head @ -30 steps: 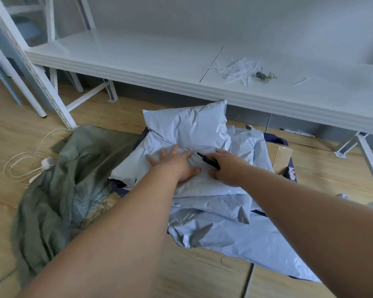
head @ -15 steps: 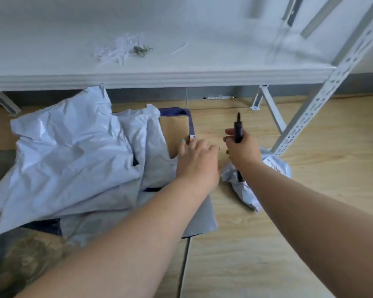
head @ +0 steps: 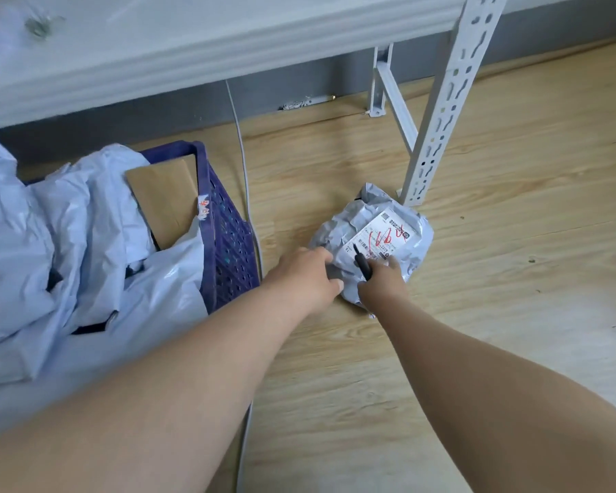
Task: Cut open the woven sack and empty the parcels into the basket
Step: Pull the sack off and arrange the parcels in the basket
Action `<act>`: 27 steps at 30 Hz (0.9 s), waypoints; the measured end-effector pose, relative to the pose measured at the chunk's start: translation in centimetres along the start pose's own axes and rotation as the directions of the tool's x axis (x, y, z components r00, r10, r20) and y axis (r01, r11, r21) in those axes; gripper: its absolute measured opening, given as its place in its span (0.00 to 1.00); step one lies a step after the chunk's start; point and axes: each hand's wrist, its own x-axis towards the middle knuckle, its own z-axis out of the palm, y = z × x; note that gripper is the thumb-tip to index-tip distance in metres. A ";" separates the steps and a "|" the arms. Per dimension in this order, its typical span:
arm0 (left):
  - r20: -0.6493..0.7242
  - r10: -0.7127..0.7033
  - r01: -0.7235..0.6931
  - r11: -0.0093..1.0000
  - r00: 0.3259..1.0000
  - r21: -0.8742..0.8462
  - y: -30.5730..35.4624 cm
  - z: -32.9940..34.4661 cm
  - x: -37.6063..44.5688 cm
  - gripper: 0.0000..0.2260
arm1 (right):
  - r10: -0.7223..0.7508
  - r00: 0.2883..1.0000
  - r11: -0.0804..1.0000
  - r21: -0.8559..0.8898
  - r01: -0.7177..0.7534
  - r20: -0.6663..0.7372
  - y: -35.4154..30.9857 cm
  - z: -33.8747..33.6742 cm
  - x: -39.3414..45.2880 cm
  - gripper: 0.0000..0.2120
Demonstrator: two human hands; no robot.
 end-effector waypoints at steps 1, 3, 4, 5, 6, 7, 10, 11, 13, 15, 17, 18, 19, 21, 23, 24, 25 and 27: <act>0.005 -0.011 0.011 1.000 1.000 0.002 0.1 0.2 0.2 0.23 | 0.050 0.999 0.998 0.034 -0.050 0.009 0.1 0.4 0.4 0.26; 0.017 -0.037 0.037 0.999 0.999 -0.002 0.0 0.7 0.4 0.24 | 0.190 0.982 0.965 0.184 -0.188 0.003 0.8 1.1 1.0 0.24; 0.027 -0.051 0.051 0.999 0.998 -0.009 -0.1 0.9 0.4 0.24 | 0.258 0.966 0.927 0.276 -0.255 0.026 1.2 1.3 1.3 0.22; 0.041 -0.063 0.064 0.998 0.997 -0.018 -0.3 1.2 0.3 0.24 | 0.318 0.946 0.877 0.357 -0.320 0.067 1.5 1.5 1.6 0.20; 0.059 -0.073 0.075 0.997 0.996 -0.030 -0.5 1.4 0.2 0.23 | 0.364 0.924 0.822 0.425 -0.378 0.118 1.9 1.6 1.9 0.18; 0.075 -0.082 0.086 0.995 0.994 -0.043 -0.7 1.7 0.0 0.23 | 0.398 0.900 0.770 0.468 -0.434 0.179 2.1 1.8 2.1 0.17; 0.112 -0.104 0.114 0.990 0.988 -0.085 -1.4 2.2 -0.4 0.23 | 0.420 0.851 0.670 0.525 -0.524 0.314 2.5 2.4 2.1 0.13; 0.119 -0.110 0.121 0.988 0.987 -0.093 -1.6 2.4 -0.5 0.23 | 0.407 0.851 0.663 0.535 -0.524 0.331 2.4 2.5 1.9 0.10; 0.127 -0.116 0.129 0.987 0.985 -0.099 -1.8 2.5 -0.7 0.23 | 0.392 0.857 0.689 0.512 -0.514 0.333 2.6 3.0 2.0 0.09; 0.127 -0.118 0.132 0.986 0.985 -0.107 -1.9 2.4 -1.0 0.23 | 0.409 0.868 0.716 0.490 -0.497 0.283 2.8 3.0 2.1 0.13; 0.115 -0.114 0.128 0.985 0.987 -0.118 -1.8 2.3 -1.2 0.23 | 0.409 0.882 0.735 0.487 -0.471 0.235 2.7 2.5 1.9 0.12; 0.107 -0.112 0.125 0.984 0.988 -0.124 -1.7 2.3 -1.3 0.23 | 0.397 0.893 0.738 0.505 -0.447 0.210 2.3 2.1 1.8 0.12; 0.097 -0.109 0.121 0.984 0.989 -0.131 -1.5 2.2 -1.4 0.22 | 0.380 0.908 0.740 0.531 -0.413 0.177 1.9 1.8 1.5 0.13; 0.059 -0.099 0.107 0.984 0.993 -0.144 -1.2 2.0 -1.5 0.22 | 0.348 0.932 0.744 0.577 -0.339 0.099 0.7 1.1 1.0 0.16; -0.016 -0.083 0.079 0.983 0.996 -0.166 -0.7 1.5 -1.6 0.23 | 0.304 0.950 0.701 0.658 -0.275 0.074 -0.9 0.1 0.2 0.22; -0.069 -0.073 0.060 0.982 0.995 -0.177 -0.5 1.1 -1.6 0.25 | 0.269 0.960 0.678 0.694 -0.244 0.075 -1.8 -0.6 -0.3 0.24; -0.133 -0.062 0.037 0.982 0.989 -0.183 -0.3 0.6 -1.7 0.28 | 0.235 0.969 0.663 0.717 -0.215 0.072 -2.7 -1.3 -0.8 0.23; -0.276 -0.033 -0.015 0.985 0.960 -0.172 -0.2 -0.6 -1.9 0.33 | 0.158 0.985 0.634 0.757 -0.157 0.072 -4.7 -3.1 -2.2 0.15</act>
